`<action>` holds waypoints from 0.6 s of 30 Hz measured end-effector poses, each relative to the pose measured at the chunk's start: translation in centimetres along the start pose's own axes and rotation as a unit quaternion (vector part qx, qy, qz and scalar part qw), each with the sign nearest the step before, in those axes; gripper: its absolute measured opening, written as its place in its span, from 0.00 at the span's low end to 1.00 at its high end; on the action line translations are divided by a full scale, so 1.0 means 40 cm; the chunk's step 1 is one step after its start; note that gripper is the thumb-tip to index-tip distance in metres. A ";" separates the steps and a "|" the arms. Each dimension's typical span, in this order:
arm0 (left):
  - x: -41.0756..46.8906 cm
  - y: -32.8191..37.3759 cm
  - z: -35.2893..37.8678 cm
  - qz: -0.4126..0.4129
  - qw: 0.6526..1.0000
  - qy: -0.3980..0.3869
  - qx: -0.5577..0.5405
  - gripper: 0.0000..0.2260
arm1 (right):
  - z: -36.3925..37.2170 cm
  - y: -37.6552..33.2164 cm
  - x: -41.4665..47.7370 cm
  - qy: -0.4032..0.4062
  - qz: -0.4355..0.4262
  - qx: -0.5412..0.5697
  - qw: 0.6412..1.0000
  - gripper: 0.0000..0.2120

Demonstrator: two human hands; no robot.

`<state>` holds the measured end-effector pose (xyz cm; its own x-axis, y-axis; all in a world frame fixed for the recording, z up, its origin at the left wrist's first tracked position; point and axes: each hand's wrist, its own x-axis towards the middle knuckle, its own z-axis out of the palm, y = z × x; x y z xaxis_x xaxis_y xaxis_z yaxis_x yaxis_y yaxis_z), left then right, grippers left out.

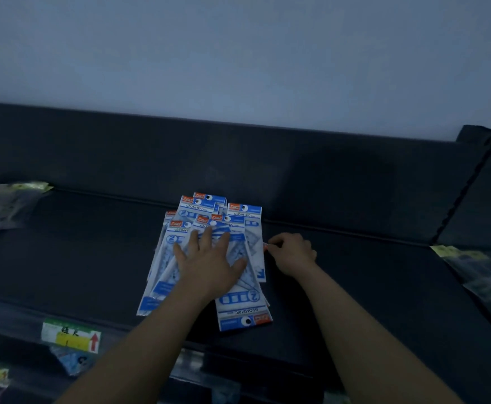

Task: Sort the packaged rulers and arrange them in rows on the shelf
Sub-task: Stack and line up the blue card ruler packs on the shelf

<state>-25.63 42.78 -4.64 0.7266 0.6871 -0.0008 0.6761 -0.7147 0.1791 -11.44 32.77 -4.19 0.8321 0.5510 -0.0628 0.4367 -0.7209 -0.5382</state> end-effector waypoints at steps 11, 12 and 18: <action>-0.009 0.012 0.009 -0.006 0.999 -0.009 0.035 0.33 | -0.068 0.128 0.038 0.029 0.010 0.037 0.999 0.14; -0.009 0.016 0.008 -0.010 0.999 -0.009 0.041 0.33 | -0.096 0.165 0.028 0.035 0.030 0.032 0.998 0.14; -0.010 0.134 0.008 0.047 0.998 0.035 0.037 0.27 | -0.223 0.303 -0.047 0.043 0.063 0.025 0.997 0.12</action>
<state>-22.25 38.61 -3.98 0.7791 0.6215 0.0827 0.6136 -0.7829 0.1026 -4.65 19.24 -3.10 0.9060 0.4187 -0.0617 0.3115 -0.7584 -0.5725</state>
